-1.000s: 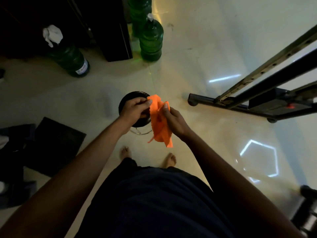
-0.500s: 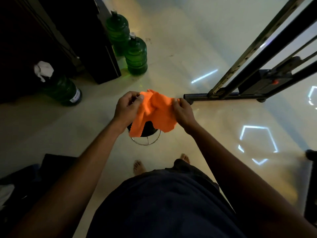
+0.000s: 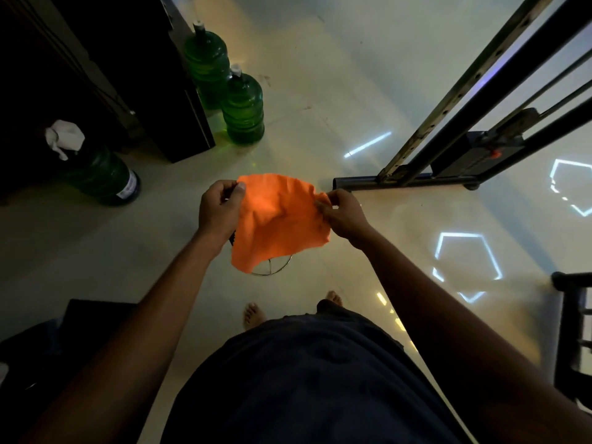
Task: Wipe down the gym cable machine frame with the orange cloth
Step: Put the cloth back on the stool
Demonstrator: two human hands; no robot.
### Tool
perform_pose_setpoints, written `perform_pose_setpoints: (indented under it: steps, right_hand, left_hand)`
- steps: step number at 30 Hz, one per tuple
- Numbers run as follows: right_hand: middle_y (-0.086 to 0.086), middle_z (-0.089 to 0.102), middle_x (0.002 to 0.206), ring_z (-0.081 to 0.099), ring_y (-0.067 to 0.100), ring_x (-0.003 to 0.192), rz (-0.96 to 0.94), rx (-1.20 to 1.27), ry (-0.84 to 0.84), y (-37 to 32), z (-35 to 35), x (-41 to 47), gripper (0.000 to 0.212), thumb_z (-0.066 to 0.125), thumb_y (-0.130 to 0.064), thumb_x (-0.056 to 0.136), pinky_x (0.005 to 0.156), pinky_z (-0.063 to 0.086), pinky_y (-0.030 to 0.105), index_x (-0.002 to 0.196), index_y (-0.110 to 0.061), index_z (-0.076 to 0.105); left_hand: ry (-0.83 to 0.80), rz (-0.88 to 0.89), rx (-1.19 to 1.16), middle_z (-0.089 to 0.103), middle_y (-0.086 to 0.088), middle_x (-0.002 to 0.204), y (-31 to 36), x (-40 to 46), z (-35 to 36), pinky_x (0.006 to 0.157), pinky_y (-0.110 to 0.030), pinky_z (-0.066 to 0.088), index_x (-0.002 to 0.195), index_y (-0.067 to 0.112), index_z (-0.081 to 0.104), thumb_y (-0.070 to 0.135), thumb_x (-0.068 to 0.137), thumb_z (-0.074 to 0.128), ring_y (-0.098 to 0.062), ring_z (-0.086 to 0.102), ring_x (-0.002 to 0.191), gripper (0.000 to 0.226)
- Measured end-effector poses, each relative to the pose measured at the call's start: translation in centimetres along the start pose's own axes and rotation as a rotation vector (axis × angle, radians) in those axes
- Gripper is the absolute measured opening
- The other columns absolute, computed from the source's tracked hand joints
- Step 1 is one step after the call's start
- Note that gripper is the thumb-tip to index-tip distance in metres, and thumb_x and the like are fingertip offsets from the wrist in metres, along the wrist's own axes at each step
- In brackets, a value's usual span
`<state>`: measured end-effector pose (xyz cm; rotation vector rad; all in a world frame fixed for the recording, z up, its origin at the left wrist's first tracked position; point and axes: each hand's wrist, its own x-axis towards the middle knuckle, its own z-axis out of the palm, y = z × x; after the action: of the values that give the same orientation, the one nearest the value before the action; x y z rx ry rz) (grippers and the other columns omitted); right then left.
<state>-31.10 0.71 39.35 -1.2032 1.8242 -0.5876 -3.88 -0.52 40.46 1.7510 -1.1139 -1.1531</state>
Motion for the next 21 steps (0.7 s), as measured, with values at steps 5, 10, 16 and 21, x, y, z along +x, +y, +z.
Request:
perform_pose_setpoints:
  steps: [5, 10, 16, 21]
  right_hand:
    - [-0.001, 0.068, 0.113, 0.066, 0.018, 0.104, -0.043, -0.010, 0.086, 0.5, -1.7, 1.4, 0.031, 0.072, -0.033, 0.105, 0.087, 0.060, 0.039, 0.131, -0.016, 0.072]
    - [-0.005, 0.072, 0.100, 0.069, 0.004, 0.090, -0.071, 0.052, 0.211, 0.9, -2.5, 2.8, 0.039, 0.083, -0.031, 0.097, 0.074, 0.058, 0.020, 0.127, -0.010, 0.069]
    - [-0.004, 0.077, 0.108, 0.071, 0.007, 0.101, -0.243, 0.010, 0.183, -1.1, -2.5, 3.4, 0.017, 0.072, -0.031, 0.105, 0.093, 0.064, 0.041, 0.114, -0.017, 0.076]
    - [0.004, 0.077, 0.129, 0.070, 0.015, 0.116, -0.450, -0.136, 0.340, -2.4, -2.3, 3.2, 0.016, 0.077, -0.029, 0.101, 0.098, 0.056, 0.034, 0.111, -0.020, 0.083]
  left_hand:
    - [0.072, -0.021, 0.002, 0.068, 0.005, 0.087, 0.5, 0.9, 0.6, 0.091, -0.058, 0.062, 0.088, 0.033, 0.069, 0.047, 0.095, 0.067, -0.020, 0.067, 0.088, 0.016]
    - [0.098, 0.001, 0.032, 0.069, 0.003, 0.093, 1.6, 1.2, 1.7, 0.092, -0.054, 0.061, 0.094, 0.031, 0.068, 0.040, 0.101, 0.066, -0.024, 0.068, 0.095, 0.011]
    - [0.036, 0.075, 0.134, 0.072, -0.002, 0.103, 2.8, 0.6, 3.9, 0.086, -0.040, 0.058, 0.103, 0.022, 0.068, 0.035, 0.104, 0.066, -0.024, 0.069, 0.099, 0.013]
    - [0.015, 0.189, 0.191, 0.073, 0.007, 0.103, 3.5, -0.4, 5.5, 0.075, -0.018, 0.048, 0.102, 0.027, 0.069, 0.033, 0.104, 0.068, -0.013, 0.068, 0.097, 0.007]
